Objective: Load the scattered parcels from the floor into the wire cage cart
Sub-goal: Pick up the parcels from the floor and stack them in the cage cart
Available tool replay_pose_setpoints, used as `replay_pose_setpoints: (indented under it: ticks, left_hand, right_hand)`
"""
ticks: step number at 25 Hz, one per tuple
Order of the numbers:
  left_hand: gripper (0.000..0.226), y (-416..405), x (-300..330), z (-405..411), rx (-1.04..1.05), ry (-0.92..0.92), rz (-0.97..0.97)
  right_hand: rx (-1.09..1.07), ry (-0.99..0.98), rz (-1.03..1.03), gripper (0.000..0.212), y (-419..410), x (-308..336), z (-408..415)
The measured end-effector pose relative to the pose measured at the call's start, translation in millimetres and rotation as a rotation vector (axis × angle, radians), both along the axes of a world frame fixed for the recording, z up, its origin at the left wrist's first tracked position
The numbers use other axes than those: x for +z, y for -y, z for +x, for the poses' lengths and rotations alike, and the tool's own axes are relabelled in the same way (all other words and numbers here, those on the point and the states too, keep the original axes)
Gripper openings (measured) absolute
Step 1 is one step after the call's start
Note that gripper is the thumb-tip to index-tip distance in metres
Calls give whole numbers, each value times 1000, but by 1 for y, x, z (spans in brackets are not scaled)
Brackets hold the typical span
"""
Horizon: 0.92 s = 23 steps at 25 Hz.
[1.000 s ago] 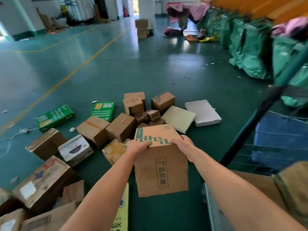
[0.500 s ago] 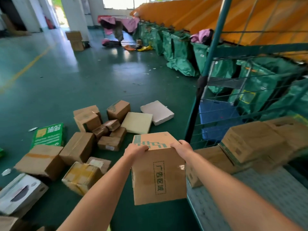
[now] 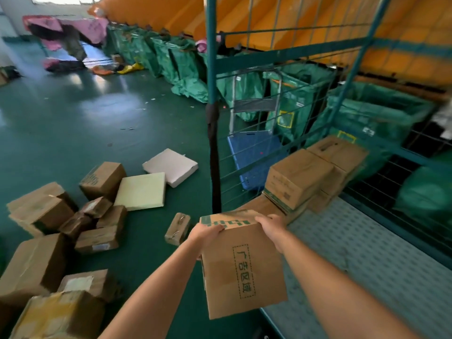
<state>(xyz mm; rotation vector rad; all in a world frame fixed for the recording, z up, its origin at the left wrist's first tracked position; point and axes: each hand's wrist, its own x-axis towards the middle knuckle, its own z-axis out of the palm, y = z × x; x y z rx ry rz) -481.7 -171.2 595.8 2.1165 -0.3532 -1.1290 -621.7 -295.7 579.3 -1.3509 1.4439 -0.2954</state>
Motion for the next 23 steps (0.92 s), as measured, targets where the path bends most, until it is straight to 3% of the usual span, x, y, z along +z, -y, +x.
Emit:
replay_pose_setpoints:
  ticks: [4,9,16,19,23]
  left_hand:
    - [24,69,-9,-21,-76,0,30]
    - [40,159,-17,-31,-147,-7,94]
    - [54,232,-54,-27,-158,-139,307]
    - [51,250,-70,-27,-119,4,323]
    - [55,277,-62,-19,-277,199,416]
  right_hand:
    - [-83,19,61,56,58,-9,-23]
    - [-97,-5,45,55,141,-18,-35]
    - [-71,74,7,47,216,-29,-30]
    - [-85,158,32,42,226,-48,-23]
    - [-46,230,30,44,256,-52,-13]
